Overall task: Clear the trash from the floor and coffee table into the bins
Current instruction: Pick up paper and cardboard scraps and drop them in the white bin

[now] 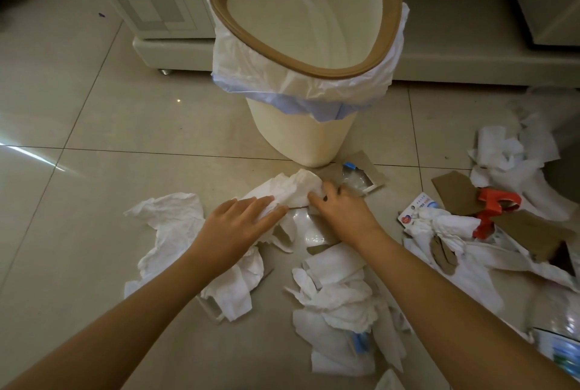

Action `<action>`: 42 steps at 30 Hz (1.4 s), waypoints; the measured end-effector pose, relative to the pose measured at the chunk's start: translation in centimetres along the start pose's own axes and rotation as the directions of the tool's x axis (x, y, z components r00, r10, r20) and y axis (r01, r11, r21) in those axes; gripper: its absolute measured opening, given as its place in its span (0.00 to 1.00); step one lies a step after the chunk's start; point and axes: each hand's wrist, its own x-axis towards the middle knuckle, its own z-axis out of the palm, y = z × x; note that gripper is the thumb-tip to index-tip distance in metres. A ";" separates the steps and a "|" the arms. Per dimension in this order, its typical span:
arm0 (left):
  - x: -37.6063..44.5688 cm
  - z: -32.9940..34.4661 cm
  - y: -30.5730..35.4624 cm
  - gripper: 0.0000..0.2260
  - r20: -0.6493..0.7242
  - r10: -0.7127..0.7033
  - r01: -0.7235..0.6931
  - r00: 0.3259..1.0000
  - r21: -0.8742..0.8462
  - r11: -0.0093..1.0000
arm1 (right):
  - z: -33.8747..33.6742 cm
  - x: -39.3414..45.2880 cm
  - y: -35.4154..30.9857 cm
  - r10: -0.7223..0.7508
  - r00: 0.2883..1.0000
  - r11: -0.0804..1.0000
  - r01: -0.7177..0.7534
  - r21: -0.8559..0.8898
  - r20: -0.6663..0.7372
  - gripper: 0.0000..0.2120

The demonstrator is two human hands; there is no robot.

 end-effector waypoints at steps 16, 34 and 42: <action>-0.4 -4.2 0.3 0.34 -0.093 0.033 -0.026 0.995 0.070 0.997 | -5.9 -5.0 4.0 -0.263 0.942 0.963 0.270 0.007 -0.209 0.22; 8.5 -19.2 -2.1 0.24 -0.421 0.123 -0.027 0.899 0.227 0.974 | -18.7 -10.1 7.7 -0.232 0.488 0.966 0.218 -0.140 -0.841 0.11; 16.6 -19.8 -5.3 0.28 -0.285 0.096 -0.036 0.954 0.209 0.977 | -21.5 -9.1 8.6 -0.141 0.448 0.987 0.129 -0.092 -0.883 0.13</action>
